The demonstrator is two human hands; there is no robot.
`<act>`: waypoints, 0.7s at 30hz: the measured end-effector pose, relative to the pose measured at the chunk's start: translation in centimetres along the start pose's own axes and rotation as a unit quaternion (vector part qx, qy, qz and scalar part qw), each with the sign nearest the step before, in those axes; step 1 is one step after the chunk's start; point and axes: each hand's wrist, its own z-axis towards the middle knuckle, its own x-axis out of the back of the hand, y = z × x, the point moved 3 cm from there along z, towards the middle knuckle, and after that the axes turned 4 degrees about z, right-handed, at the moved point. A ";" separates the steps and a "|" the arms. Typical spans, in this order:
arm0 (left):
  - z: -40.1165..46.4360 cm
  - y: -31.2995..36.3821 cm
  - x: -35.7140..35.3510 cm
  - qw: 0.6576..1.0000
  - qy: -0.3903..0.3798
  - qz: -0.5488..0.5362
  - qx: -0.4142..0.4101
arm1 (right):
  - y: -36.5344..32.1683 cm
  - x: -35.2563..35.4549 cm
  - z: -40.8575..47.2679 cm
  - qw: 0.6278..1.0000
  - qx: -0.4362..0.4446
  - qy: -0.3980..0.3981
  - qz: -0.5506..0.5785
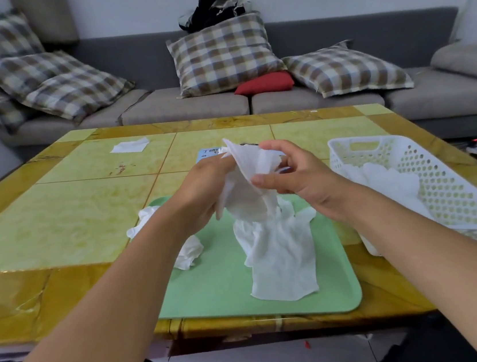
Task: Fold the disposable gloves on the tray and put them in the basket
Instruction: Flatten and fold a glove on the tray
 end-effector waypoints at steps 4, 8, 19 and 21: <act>0.2 -0.3 -0.9 0.999 -0.004 -0.007 0.051 | -0.3 -0.2 -0.5 0.990 0.092 -0.065 -0.081; 0.2 -0.5 -1.9 0.997 -0.042 0.001 0.066 | -1.1 0.0 -0.8 0.984 0.168 0.057 -0.030; -0.3 0.6 -2.5 0.987 -0.148 0.034 -0.045 | -2.9 2.0 -2.3 0.970 0.025 0.101 0.218; -0.2 0.9 -2.5 0.990 -0.110 0.038 -0.075 | -3.3 2.4 -2.4 0.973 0.039 0.121 0.193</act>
